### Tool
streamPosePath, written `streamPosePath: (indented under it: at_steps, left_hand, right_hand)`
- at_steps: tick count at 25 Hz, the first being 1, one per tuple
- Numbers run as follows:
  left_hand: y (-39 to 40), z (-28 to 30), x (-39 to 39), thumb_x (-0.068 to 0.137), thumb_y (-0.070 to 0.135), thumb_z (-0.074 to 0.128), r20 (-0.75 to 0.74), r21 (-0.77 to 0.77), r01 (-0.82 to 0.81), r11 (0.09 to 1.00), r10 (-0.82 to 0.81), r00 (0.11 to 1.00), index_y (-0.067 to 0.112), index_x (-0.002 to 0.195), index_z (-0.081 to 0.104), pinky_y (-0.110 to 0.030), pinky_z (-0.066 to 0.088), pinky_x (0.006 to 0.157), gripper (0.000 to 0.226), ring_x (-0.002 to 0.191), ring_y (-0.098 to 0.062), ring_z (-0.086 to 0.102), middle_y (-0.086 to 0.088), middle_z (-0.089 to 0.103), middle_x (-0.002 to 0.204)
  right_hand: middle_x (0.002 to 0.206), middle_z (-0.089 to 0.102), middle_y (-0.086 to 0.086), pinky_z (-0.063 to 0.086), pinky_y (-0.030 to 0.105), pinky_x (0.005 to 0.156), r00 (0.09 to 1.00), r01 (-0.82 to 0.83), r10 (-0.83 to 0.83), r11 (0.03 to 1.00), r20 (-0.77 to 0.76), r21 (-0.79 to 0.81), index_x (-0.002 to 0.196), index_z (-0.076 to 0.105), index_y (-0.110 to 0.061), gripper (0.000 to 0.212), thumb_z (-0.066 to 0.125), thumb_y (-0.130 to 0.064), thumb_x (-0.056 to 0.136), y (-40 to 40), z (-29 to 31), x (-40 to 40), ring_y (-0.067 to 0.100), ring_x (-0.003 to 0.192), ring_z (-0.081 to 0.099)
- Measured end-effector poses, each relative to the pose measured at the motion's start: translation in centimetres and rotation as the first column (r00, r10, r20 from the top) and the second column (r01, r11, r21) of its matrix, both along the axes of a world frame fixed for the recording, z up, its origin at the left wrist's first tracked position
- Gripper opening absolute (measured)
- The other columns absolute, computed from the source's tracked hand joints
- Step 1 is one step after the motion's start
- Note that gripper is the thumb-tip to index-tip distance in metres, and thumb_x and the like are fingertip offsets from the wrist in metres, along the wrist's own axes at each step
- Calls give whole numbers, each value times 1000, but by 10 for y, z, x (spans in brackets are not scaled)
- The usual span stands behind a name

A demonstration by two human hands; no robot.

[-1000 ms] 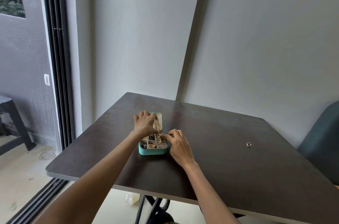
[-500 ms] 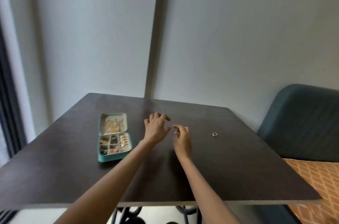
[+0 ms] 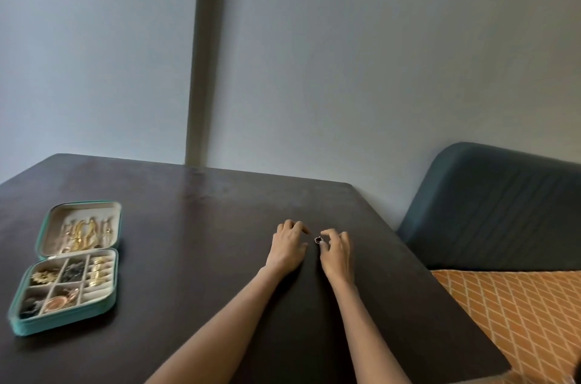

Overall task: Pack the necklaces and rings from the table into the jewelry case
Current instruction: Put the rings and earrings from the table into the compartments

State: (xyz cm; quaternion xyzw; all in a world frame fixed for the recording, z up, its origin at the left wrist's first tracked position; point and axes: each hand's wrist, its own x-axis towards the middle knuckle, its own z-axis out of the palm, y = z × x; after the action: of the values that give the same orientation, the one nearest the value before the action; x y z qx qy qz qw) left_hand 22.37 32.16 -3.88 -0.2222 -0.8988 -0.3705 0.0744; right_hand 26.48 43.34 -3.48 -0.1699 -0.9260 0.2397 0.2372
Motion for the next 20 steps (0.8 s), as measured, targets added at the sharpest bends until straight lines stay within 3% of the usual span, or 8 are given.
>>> streamPosePath:
  at_steps: [3, 9, 15, 18, 20]
  left_hand:
    - [-2, -2, -12, 85, 15, 57, 4, 64, 37, 997, -37, 999, 17, 114, 58, -32, 36, 99, 28, 118, -23, 42, -5, 50, 120]
    - [0, -7, -15, 81, 14, 61, 28, 116, 67, 991, -70, 997, 20, 115, 59, -36, 41, 98, 34, 110, -18, 53, 2, 60, 115]
    - [0, -6, -14, 82, 15, 60, 20, 122, 70, 990, -73, 997, 20, 111, 61, -32, 40, 96, 30, 106, -17, 53, 3, 60, 113]
    - [0, -6, -17, 82, 13, 62, 39, 256, 59, 965, -72, 997, 16, 103, 63, -32, 46, 90, 22, 96, -16, 57, 2, 62, 105]
    - [-1, -5, -17, 82, 8, 62, 88, 389, 22, 921, -61, 994, 13, 96, 63, -27, 49, 82, 15, 83, -13, 58, 2, 63, 93]
  right_hand:
    - [107, 54, 5, 45, 32, 83, 999, -32, 32, 998, 8, 62, 107, 61, -18, 17, 58, -24, 91, 3, -1, -5, 21, 106, 49]
    - [100, 56, 2, 43, 29, 75, 994, -36, 42, 997, -102, 68, 101, 59, -16, 13, 61, -19, 89, 0, -1, -3, 19, 99, 52]
    - [108, 53, 2, 44, 31, 81, 1000, -24, 21, 949, 12, 313, 105, 59, -16, 17, 47, -24, 96, -6, -2, -3, 19, 106, 49]
    - [104, 50, 1, 43, 28, 77, 994, -113, 112, 982, 19, 151, 101, 60, -13, 15, 49, -22, 96, -3, -4, -7, 17, 101, 51]
    - [98, 52, 1, 44, 27, 77, 983, -164, 148, 973, -104, -164, 94, 61, -10, 12, 53, -19, 94, -1, -6, -9, 19, 95, 55]
